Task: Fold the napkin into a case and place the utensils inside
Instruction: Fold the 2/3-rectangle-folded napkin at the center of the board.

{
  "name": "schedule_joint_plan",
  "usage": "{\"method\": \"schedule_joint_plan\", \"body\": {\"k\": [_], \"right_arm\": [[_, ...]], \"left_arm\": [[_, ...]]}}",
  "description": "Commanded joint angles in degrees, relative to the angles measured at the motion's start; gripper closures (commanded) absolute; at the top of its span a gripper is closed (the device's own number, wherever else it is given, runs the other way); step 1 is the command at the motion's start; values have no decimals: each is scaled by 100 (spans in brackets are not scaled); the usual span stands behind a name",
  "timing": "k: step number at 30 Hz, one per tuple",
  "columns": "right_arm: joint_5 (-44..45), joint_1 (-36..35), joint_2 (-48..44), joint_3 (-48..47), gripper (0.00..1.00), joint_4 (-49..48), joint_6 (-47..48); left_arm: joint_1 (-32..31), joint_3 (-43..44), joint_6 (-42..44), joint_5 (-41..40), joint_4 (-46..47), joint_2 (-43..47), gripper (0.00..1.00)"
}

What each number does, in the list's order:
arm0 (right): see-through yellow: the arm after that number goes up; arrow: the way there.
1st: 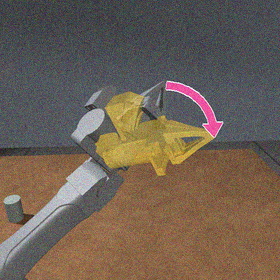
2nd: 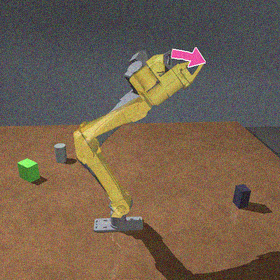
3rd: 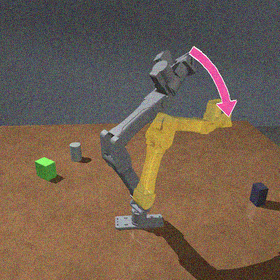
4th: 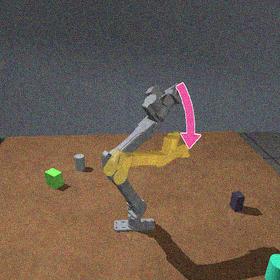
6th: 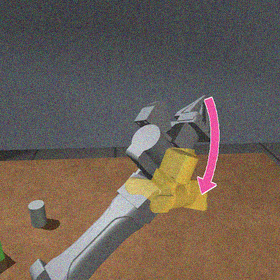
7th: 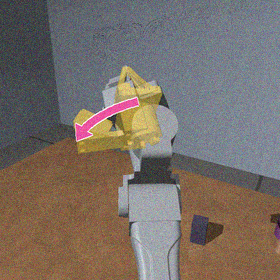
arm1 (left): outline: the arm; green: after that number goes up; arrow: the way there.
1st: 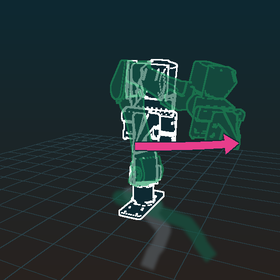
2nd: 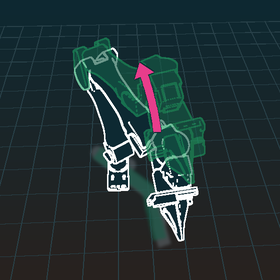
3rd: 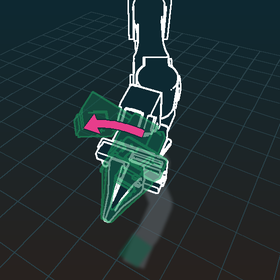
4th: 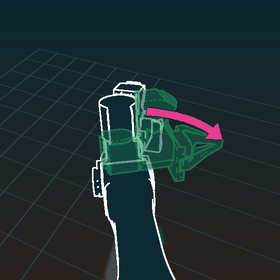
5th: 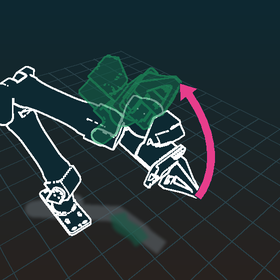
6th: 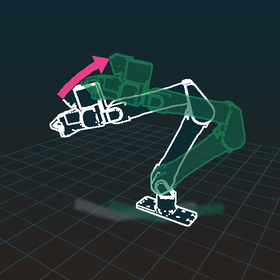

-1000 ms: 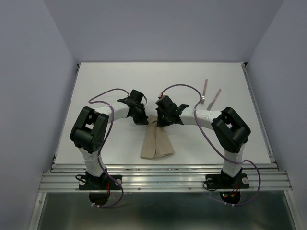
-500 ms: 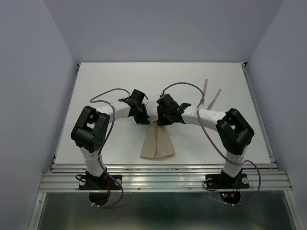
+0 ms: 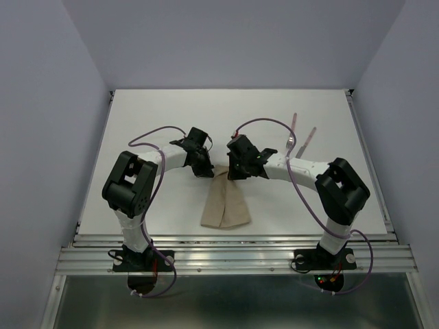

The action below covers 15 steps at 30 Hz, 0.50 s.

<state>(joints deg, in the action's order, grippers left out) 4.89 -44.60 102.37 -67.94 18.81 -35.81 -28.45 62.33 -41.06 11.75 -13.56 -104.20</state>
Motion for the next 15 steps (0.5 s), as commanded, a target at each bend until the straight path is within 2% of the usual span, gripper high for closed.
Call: {"method": "schedule_joint_plan", "body": {"k": [1, 15], "right_arm": [[-119, 21, -24, -158, 93, -176, -57], [-234, 21, 512, -781, 94, -53, -31]], "left_arm": [[-29, 166, -43, -24, -50, 5, 100], [-38, 148, -122, 73, 64, -39, 100]]}}
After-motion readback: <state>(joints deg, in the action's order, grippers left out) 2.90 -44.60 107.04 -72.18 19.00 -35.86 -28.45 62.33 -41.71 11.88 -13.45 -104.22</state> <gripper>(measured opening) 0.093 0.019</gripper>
